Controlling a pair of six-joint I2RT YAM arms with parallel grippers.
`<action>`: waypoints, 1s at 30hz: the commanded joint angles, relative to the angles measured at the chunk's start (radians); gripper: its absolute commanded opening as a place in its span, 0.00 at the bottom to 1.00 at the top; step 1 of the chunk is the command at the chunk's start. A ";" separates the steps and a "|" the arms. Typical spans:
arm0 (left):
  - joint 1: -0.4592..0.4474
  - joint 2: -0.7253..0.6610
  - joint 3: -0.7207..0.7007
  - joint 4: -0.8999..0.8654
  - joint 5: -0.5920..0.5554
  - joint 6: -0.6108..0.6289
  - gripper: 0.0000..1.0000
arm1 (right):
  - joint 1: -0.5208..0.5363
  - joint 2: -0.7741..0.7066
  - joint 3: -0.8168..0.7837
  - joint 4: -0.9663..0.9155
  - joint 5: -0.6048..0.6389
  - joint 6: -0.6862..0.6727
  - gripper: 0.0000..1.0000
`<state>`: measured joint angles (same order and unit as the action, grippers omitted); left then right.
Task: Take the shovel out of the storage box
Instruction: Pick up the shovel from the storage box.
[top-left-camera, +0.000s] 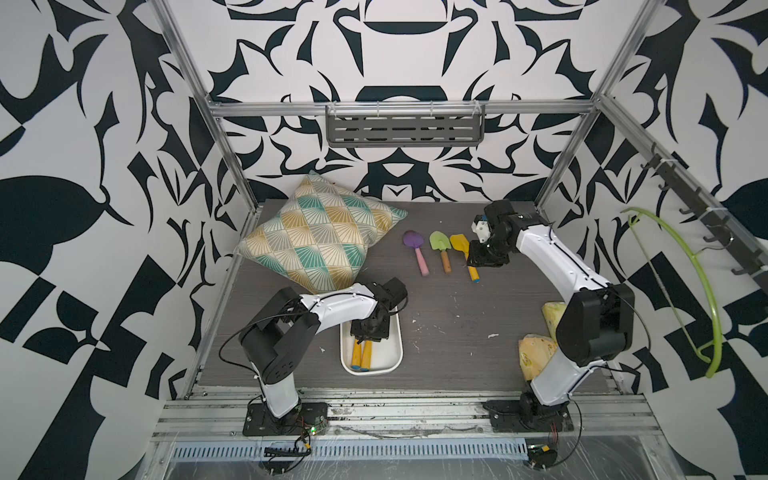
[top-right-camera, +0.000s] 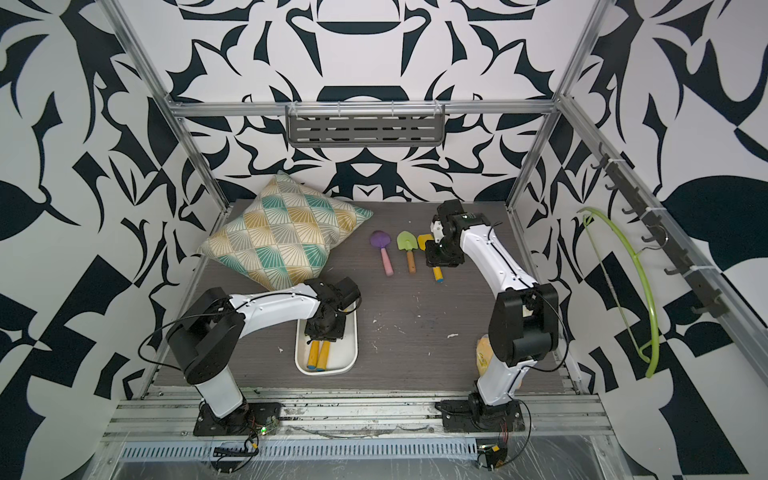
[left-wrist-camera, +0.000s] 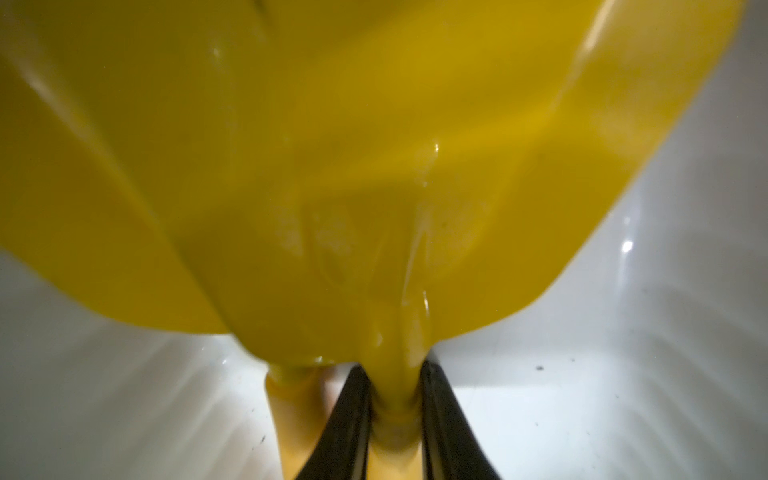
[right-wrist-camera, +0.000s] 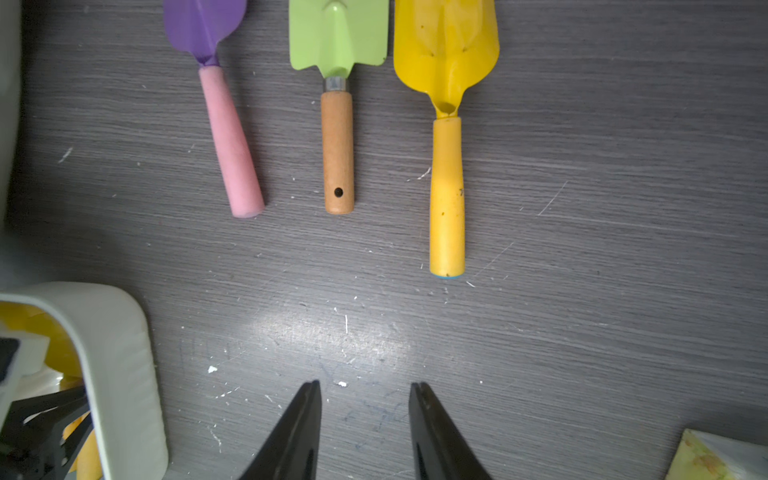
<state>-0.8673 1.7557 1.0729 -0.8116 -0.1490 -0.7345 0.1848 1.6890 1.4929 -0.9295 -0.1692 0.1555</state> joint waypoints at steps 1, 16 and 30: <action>-0.002 -0.020 0.019 -0.012 -0.024 0.010 0.11 | -0.004 -0.076 -0.003 0.049 -0.044 0.010 0.40; 0.117 -0.188 0.236 -0.011 0.044 0.117 0.00 | -0.082 -0.221 -0.233 0.383 -0.584 0.126 0.43; 0.287 -0.330 0.192 0.638 0.680 0.035 0.00 | 0.030 -0.213 -0.339 0.755 -1.045 0.299 0.46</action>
<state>-0.5804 1.4239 1.2869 -0.3725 0.3470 -0.6682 0.1658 1.4910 1.1423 -0.2806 -1.0992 0.4210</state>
